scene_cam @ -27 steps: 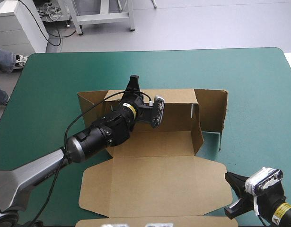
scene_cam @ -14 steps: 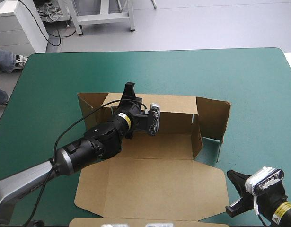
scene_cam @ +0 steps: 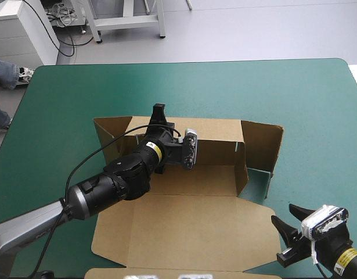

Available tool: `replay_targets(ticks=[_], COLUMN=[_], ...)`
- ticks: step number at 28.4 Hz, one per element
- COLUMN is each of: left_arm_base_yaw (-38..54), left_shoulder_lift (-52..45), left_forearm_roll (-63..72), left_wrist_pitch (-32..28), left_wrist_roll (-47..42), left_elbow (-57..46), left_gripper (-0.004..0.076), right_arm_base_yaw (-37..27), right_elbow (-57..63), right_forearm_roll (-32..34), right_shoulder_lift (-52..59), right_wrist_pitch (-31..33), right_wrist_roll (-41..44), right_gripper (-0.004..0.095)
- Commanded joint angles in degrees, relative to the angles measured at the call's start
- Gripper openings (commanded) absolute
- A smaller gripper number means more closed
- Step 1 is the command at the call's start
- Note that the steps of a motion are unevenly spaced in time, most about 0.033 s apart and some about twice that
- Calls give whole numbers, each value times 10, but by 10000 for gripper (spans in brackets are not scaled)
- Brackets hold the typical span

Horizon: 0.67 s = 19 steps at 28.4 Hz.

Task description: Fold the box

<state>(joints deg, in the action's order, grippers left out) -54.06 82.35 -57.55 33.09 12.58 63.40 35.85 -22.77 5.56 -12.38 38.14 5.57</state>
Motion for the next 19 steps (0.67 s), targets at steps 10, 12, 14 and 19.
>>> replay_targets(ticks=[10, 12, 14, 19], left_arm_base_yaw=[-7, -7, -7, -7], left_shoulder_lift=[-18, -18, -18, -18], left_forearm_roll=[20, 20, 20, 20], left_wrist_pitch=[4, 8, 8, 8], left_wrist_roll=[-28, -28, -25, -27], left_elbow=[10, 10, 10, 10], left_gripper=[-8, -8, -8, -8], right_arm_base_yaw=[-1, -1, -1, -1], right_elbow=[-37, -61, -95, -202], right_forearm_roll=[0, 1, 20, 119], right_shoulder_lift=[-6, -8, -21, -99], right_wrist_pitch=[-30, -20, -8, 51], right_wrist_roll=[-2, 0, 25, 108], right_gripper=[529, 529, 530, 530])
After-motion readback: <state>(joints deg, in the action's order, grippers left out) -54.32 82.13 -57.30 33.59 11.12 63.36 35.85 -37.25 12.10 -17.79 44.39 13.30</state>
